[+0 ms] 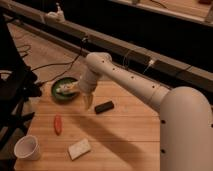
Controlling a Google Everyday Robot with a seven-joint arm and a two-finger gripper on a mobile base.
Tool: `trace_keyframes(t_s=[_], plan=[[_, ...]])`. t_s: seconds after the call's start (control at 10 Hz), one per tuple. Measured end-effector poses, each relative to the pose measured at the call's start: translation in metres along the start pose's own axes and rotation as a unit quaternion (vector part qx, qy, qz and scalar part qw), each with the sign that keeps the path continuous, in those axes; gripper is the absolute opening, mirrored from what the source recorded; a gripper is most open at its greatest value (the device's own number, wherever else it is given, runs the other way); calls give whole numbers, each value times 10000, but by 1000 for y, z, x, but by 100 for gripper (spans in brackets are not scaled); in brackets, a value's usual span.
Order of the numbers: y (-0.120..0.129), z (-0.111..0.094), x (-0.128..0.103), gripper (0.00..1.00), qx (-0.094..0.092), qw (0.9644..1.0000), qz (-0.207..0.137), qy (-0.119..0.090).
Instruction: Place the pepper on the white sponge
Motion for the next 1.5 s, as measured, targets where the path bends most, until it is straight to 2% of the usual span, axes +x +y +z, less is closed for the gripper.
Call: trace_keyframes(t_s=[0.1,0.3,0.5,0.8,1.0,1.5], plan=[[-9,13,-2,80,-37,9996,-211,174],[-19,33,-6,80,-91,9983,-454,359],[-26,57,-14,80,-213,9968,-649,414],[-31,92,-27,80,-402,9954,-809,320],[-38,113,-46,80,-398,9946,-960,67],[-39,114,-48,80,-394,9944,-980,65]])
